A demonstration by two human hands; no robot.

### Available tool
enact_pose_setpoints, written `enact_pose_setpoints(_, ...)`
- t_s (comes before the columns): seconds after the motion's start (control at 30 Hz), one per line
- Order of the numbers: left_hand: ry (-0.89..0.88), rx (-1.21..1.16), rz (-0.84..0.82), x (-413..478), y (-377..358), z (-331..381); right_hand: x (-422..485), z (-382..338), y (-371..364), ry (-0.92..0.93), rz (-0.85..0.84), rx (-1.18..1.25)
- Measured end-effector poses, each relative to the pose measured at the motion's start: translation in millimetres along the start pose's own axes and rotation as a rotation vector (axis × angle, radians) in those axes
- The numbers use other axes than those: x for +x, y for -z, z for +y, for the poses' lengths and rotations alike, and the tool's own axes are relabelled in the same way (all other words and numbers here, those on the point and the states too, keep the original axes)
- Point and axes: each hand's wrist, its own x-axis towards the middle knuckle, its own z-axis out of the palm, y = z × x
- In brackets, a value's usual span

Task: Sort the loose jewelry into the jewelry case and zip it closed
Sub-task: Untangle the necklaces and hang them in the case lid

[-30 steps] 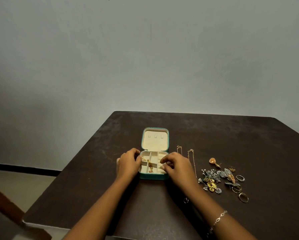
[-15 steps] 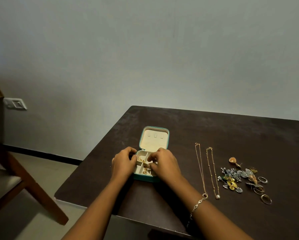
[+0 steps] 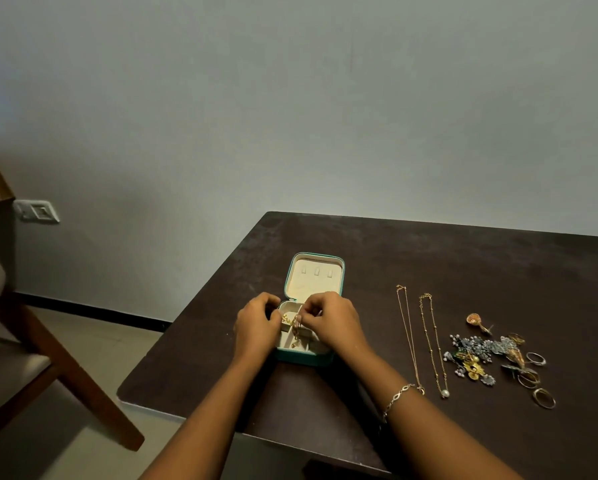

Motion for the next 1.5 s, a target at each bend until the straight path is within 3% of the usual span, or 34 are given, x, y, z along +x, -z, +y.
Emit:
enact_pose_setpoints(0.13, -0.075, -0.091, -0.011, 7, 8, 6, 5, -3, 14, -0.012, -0.049, 0.218)
enact_pose_setpoints(0.37, -0.214, -0.427, -0.266, 10, 31, 33, 14, -15, 40, 0.034, -0.115, 0.463)
enact_pose_setpoints(0.6, -0.235, -0.622, -0.370, 7, 42, 44, 13, -30, 63, 0.038, -0.136, 0.628)
enact_pose_setpoints(0.97, -0.145, -0.738, -0.296, 6, 53, 56, 16, -35, 77, 0.010, -0.151, 0.729)
enact_pose_setpoints(1.23, -0.048, -0.884, -0.226, 4, 62, 66, 16, -28, 77, -0.007, -0.214, 0.657)
enact_pose_setpoints(1.5, 0.001, -0.888, -0.121, 8, 73, 67, 14, -19, 85, -0.034, -0.239, 0.698)
